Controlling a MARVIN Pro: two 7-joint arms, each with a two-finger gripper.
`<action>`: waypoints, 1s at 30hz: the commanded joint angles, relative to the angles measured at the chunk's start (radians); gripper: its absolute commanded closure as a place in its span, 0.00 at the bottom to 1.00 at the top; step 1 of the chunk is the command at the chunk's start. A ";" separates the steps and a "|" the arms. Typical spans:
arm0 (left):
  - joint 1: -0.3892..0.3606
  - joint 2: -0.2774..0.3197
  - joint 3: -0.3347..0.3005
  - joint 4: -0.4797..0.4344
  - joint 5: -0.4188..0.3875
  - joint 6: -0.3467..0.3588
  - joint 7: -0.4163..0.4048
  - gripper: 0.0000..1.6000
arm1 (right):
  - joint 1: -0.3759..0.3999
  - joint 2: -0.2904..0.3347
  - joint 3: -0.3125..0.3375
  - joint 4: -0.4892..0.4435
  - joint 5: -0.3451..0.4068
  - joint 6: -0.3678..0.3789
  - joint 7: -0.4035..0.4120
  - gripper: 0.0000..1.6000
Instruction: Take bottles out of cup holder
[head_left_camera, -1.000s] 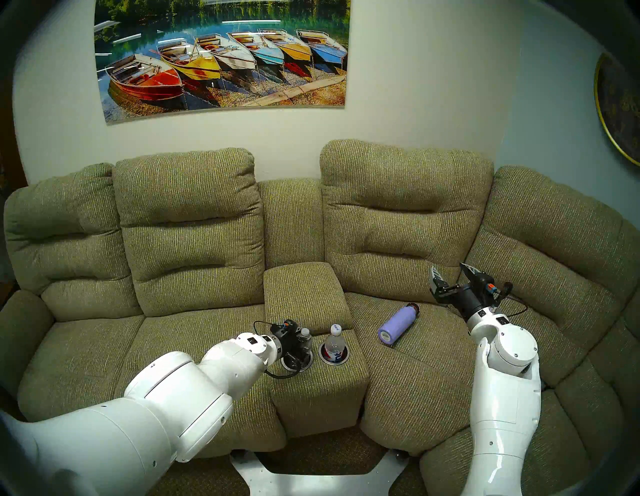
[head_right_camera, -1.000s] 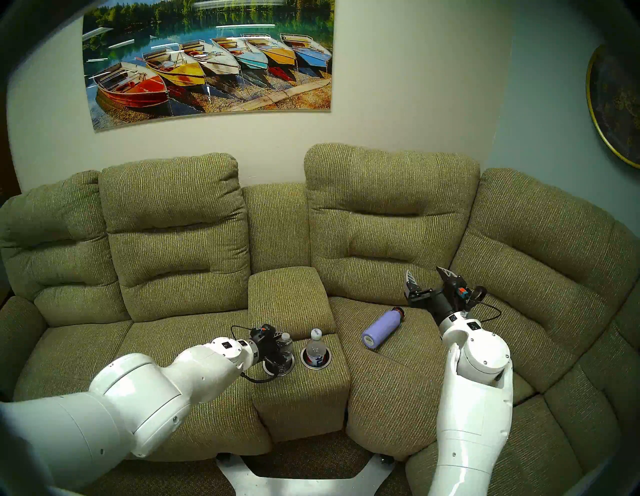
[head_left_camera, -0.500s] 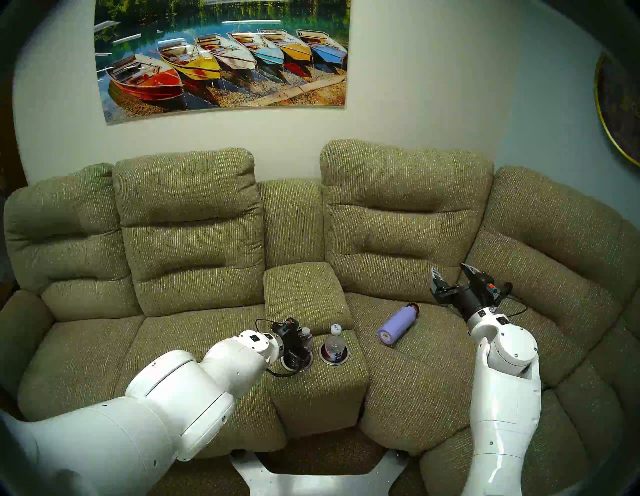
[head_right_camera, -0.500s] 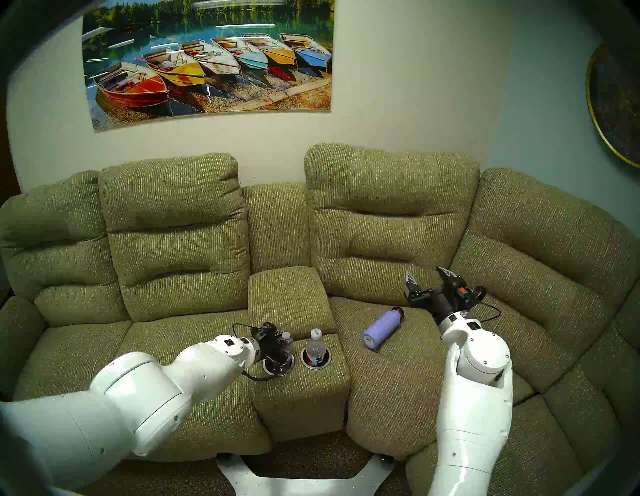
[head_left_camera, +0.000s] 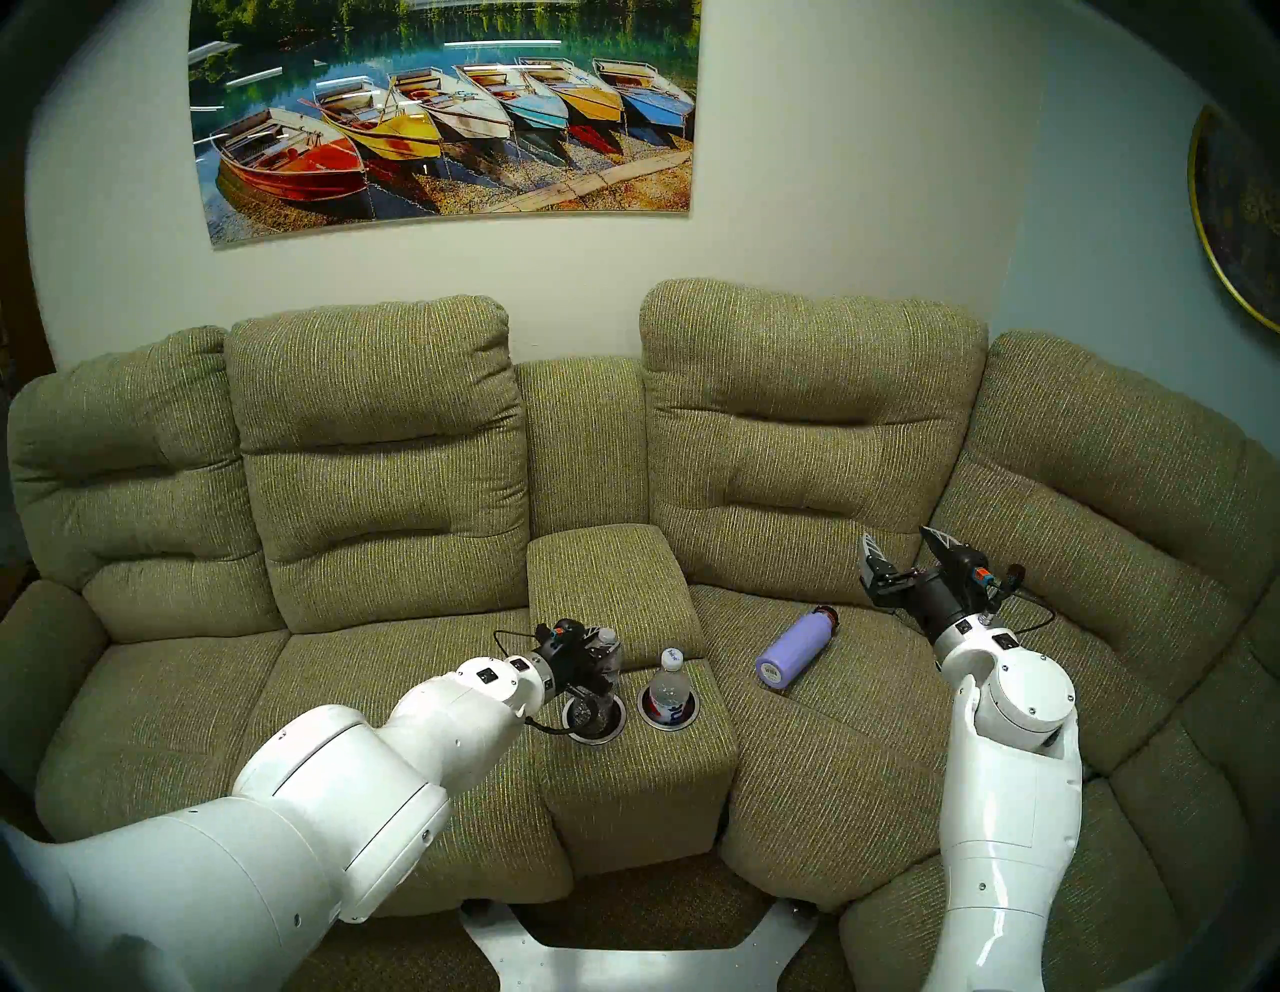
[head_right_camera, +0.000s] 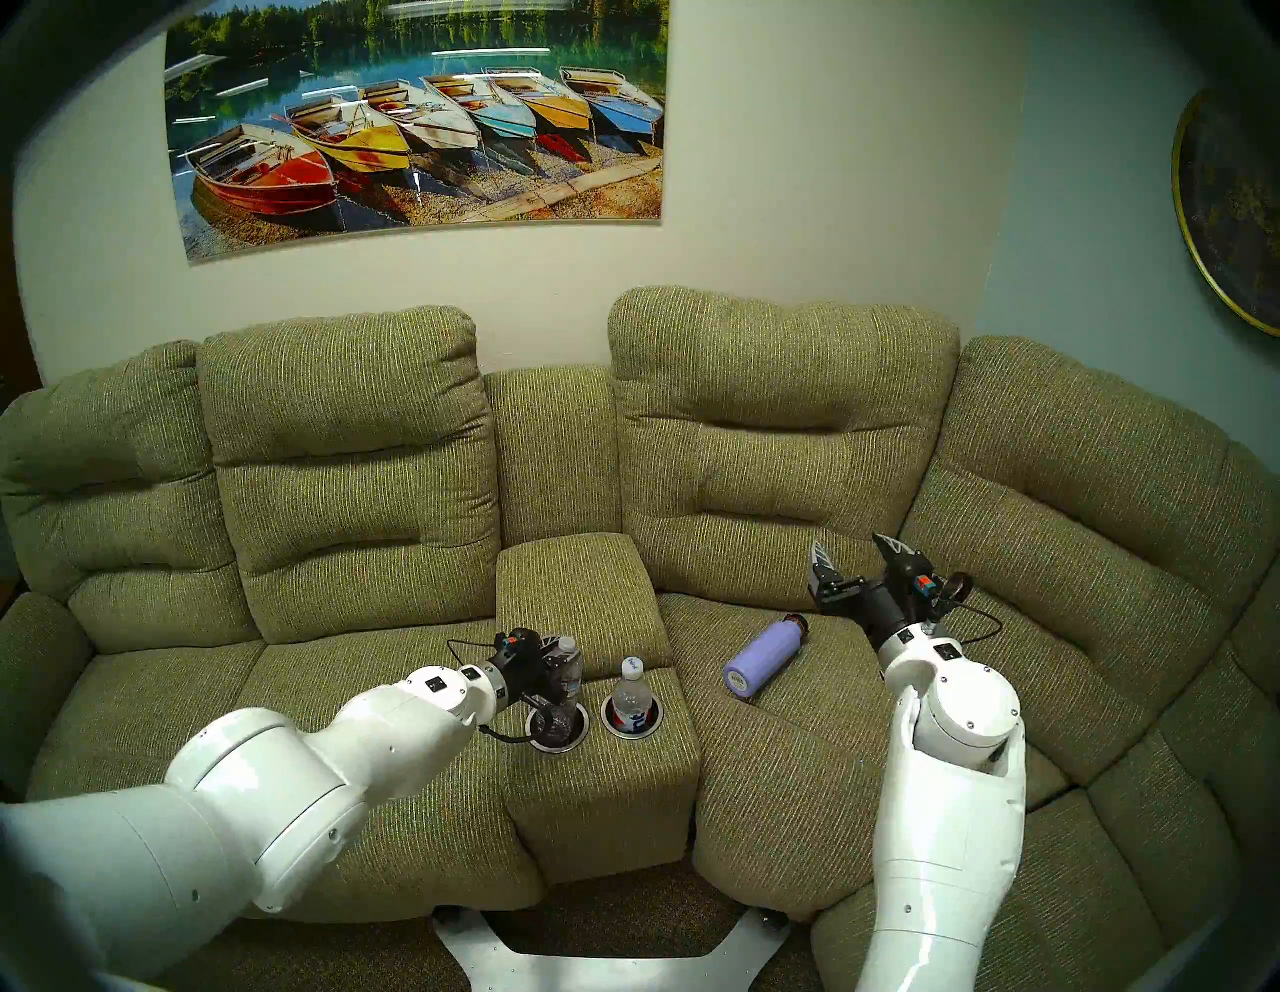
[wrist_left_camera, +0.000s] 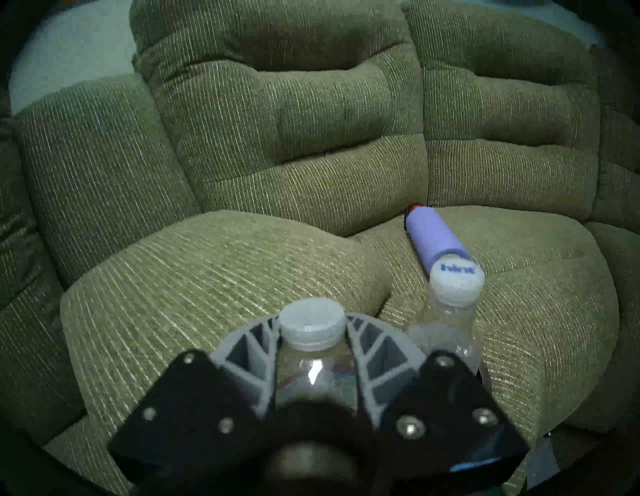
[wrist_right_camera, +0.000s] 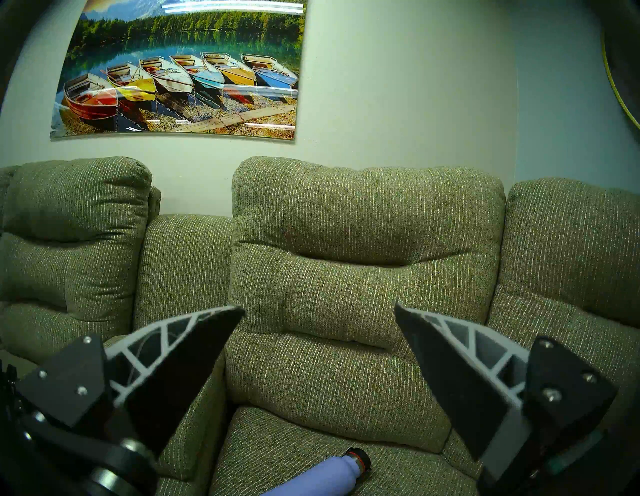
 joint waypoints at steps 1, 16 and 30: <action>-0.029 0.035 -0.032 -0.081 -0.028 -0.102 -0.028 1.00 | 0.009 0.002 -0.001 -0.017 0.002 -0.004 0.000 0.00; -0.013 0.123 -0.094 -0.209 -0.066 -0.182 -0.081 1.00 | 0.011 0.003 -0.001 -0.012 0.002 -0.004 0.000 0.00; 0.051 0.240 -0.161 -0.301 -0.091 -0.207 -0.056 1.00 | 0.012 0.004 -0.001 -0.009 0.002 -0.005 0.000 0.00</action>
